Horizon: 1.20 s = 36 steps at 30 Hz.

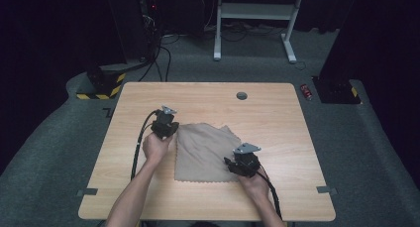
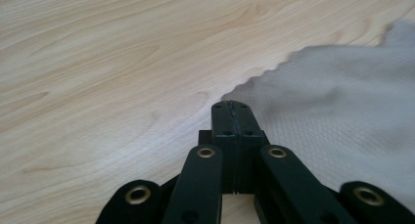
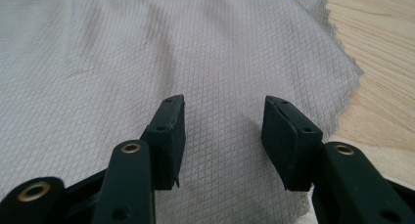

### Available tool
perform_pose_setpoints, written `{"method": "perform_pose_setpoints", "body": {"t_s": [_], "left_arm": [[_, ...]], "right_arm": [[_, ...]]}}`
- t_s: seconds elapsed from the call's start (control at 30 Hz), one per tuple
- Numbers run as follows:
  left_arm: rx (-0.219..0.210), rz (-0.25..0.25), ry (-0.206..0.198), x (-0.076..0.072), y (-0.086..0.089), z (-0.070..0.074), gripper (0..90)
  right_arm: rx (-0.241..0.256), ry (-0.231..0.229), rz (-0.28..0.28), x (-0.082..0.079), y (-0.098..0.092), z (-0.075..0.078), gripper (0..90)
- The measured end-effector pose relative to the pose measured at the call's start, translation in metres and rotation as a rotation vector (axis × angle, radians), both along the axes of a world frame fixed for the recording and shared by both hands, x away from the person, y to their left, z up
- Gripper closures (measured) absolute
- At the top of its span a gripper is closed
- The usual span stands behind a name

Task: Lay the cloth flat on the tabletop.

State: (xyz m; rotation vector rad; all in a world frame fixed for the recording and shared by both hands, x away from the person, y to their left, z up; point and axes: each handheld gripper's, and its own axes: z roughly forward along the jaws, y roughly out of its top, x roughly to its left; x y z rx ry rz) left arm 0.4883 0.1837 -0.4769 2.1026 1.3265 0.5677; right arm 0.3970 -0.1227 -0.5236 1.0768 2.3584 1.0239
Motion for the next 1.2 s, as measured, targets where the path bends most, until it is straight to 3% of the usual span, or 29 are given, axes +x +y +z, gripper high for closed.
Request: {"method": "perform_pose_setpoints", "body": {"t_s": [0.07, 0.1, 0.17, 0.33, 0.37, 0.4, 0.5, 0.6, 0.77, 0.83, 0.93, 1.03, 1.13, 1.2], "left_arm": [[0.022, -0.001, 0.035, 0.002, 0.000, -0.008, 90.0], [0.028, 0.004, 0.032, -0.001, -0.001, -0.011, 89.9], [0.011, 0.000, 0.024, -0.008, 0.000, -0.015, 81.2], [0.009, -0.059, -0.013, -0.040, -0.001, -0.011, 64.8], [0.002, -0.079, -0.012, -0.048, -0.002, -0.009, 62.6], [-0.008, -0.103, -0.012, -0.056, -0.003, -0.008, 61.2], [-0.016, -0.186, -0.007, -0.080, -0.007, -0.006, 60.6], [-0.038, -0.246, 0.017, -0.105, -0.013, -0.012, 61.3], [0.010, -0.295, 0.025, -0.127, -0.022, -0.025, 62.4], [0.018, -0.301, 0.033, -0.131, -0.023, -0.029, 63.5], [-0.002, -0.298, 0.043, -0.133, -0.021, -0.032, 67.1], [0.003, -0.325, 0.049, -0.134, -0.020, -0.031, 77.0], [0.016, -0.355, 0.058, -0.136, -0.023, -0.031, 88.8], [0.015, -0.359, 0.066, -0.137, -0.024, -0.030, 89.9]], "right_arm": [[0.000, 0.000, 0.000, 0.000, 0.000, 0.000, 51.1], [-0.001, -0.001, 0.001, 0.000, 0.000, 0.000, 51.2], [0.000, 0.000, 0.000, 0.000, 0.000, 0.000, 51.2], [0.001, 0.001, -0.002, 0.000, 0.000, 0.000, 51.3], [0.000, 0.002, -0.003, -0.001, 0.000, 0.000, 55.3], [-0.007, -0.001, 0.000, -0.001, -0.001, 0.002, 66.2], [0.035, -0.010, 0.036, -0.004, -0.011, 0.009, 78.1], [0.046, 0.001, 0.040, -0.012, -0.023, 0.018, 80.8], [0.011, 0.011, 0.045, -0.032, -0.044, 0.020, 80.4], [0.029, 0.025, 0.042, -0.037, -0.048, 0.019, 78.8], [0.026, 0.033, 0.056, -0.044, -0.048, 0.016, 76.6], [0.002, 0.039, 0.073, -0.047, -0.043, 0.012, 76.2], [-0.033, 0.036, 0.081, -0.049, -0.039, 0.007, 83.5], [-0.037, 0.029, 0.081, -0.051, -0.039, 0.006, 88.9]]}}
